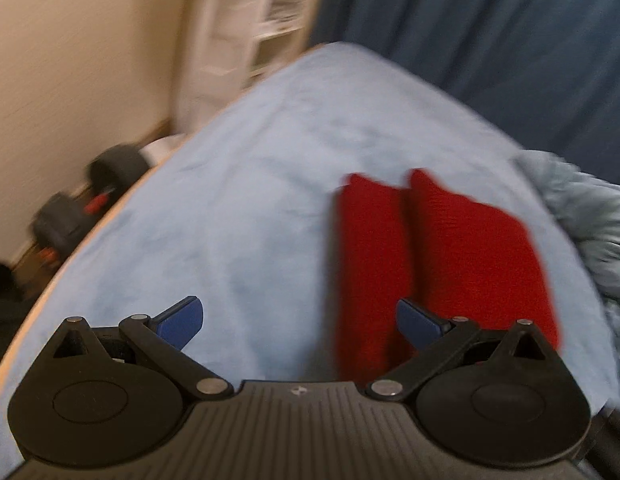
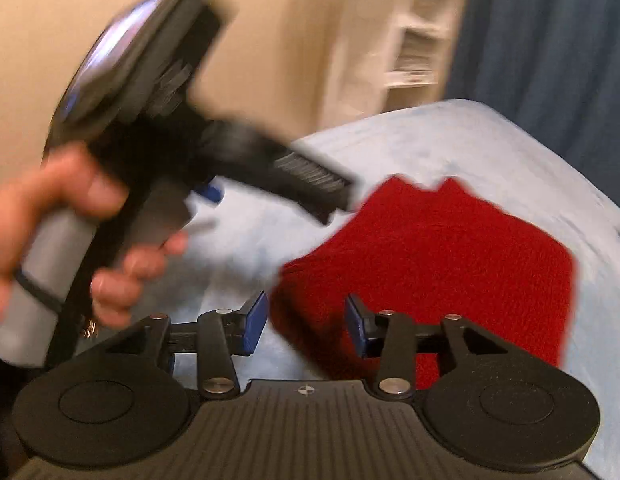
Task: Fold small clothes
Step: 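Grasp the side edge with the right gripper and fold it across the bundle, then open the right gripper and lift both grippers from the bundle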
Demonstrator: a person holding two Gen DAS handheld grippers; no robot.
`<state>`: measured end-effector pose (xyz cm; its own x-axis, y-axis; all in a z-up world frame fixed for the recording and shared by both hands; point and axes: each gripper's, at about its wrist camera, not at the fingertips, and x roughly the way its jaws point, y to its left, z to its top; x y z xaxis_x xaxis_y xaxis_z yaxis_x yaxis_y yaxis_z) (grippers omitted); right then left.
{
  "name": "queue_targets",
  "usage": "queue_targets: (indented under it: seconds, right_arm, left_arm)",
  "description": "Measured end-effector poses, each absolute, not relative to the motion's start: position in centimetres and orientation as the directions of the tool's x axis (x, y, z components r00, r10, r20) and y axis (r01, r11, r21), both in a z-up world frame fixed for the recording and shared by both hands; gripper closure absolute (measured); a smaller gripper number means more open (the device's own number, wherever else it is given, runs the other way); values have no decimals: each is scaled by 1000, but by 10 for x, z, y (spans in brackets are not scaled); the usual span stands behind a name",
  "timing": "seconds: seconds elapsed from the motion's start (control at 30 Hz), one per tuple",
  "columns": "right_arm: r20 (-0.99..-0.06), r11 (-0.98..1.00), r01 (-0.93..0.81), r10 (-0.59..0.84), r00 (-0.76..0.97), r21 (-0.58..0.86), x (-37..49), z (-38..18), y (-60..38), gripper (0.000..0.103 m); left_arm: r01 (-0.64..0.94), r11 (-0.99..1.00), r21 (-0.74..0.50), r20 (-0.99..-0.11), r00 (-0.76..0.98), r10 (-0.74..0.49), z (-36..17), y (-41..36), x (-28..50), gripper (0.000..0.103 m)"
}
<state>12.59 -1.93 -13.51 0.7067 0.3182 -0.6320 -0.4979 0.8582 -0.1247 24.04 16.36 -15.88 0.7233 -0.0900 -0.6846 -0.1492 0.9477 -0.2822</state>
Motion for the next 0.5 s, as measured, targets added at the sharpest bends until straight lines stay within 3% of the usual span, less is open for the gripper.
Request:
queue_targets:
  seconds: [0.1,0.17,0.23,0.27,0.37,0.5]
  right_arm:
    - [-589,953,-252,107,801,-169,135,-130,-55,59]
    - [-649,966,-189,31,760,-176,152,-143,-69,60]
    - [-736,963,-217,30,677,-159,162,-165,-72,66]
    - [-770,961,-233,34,637,-151,160,-177,-70,66]
    - [-771,947,-267,35,636,-178,148,-180,-64,66]
    - [-785,960,-266,95,612,-91,123,-151,-76,66]
  left_arm:
    - [-70,960,-271,-666,734,-135,-157,149,237,0]
    - [-63,981,-183,-708,701,-88,-166,134,240,0]
    - [-77,994,-80,-760,650,-11,-182,124,244,0]
    - [-82,993,-85,-776,631,-14,-188,125,245,0]
    - [-94,990,-110,-775,631,-26,-190,130,237,0]
    - [-87,994,-73,-770,638,-1,-176,125,224,0]
